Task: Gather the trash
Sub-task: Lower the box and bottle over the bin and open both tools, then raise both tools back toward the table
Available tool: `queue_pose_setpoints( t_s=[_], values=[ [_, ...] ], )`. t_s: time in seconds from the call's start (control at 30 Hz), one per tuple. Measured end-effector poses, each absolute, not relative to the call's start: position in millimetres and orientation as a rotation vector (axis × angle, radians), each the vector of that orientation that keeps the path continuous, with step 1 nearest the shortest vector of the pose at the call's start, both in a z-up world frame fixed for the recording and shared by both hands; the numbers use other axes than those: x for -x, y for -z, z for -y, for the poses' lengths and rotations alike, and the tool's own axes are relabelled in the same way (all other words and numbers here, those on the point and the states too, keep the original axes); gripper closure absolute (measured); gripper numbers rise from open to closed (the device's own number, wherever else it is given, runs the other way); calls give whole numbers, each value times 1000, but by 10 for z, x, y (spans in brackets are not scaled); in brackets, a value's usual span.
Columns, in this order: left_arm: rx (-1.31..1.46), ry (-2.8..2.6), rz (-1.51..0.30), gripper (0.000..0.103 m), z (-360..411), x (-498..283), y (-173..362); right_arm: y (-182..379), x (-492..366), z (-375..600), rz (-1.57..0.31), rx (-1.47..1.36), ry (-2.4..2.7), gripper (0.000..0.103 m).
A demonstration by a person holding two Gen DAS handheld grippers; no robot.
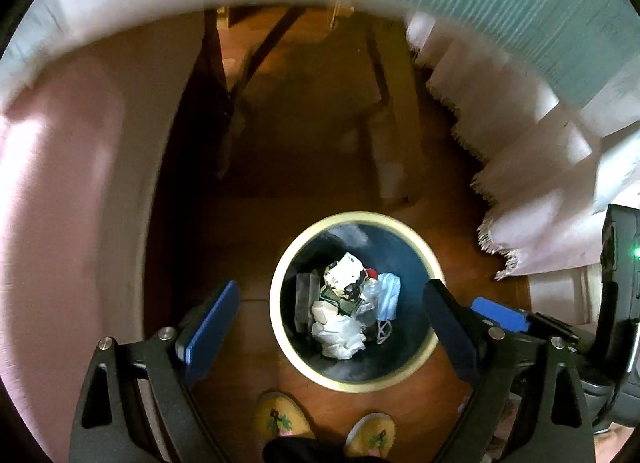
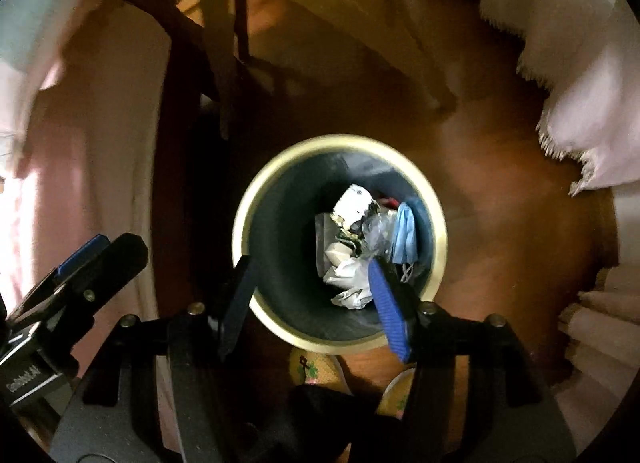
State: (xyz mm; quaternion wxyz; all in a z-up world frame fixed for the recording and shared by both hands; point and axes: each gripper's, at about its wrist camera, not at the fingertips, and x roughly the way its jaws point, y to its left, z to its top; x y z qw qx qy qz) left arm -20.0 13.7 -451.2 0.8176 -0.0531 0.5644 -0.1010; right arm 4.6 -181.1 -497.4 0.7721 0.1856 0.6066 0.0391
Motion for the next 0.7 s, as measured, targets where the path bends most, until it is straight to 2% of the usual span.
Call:
queue_pose_setpoints(
  t_s=[0.17, 0.33, 0.47, 0.7],
  values=[
    [105, 214, -1170, 9, -129, 365, 3535, 4144, 37, 1793, -1286, -369, -123, 48],
    [84, 211, -1111, 9, -116, 542, 2306, 2959, 171, 1824, -1232, -318, -189, 48],
    [53, 188, -1085, 9, -98, 652, 1525, 1979, 256, 1828, -1179, -287, -234, 48],
    [48, 156, -1002, 9, -79, 740, 295, 734, 313, 2019, -1051, -266, -292, 48]
  ],
)
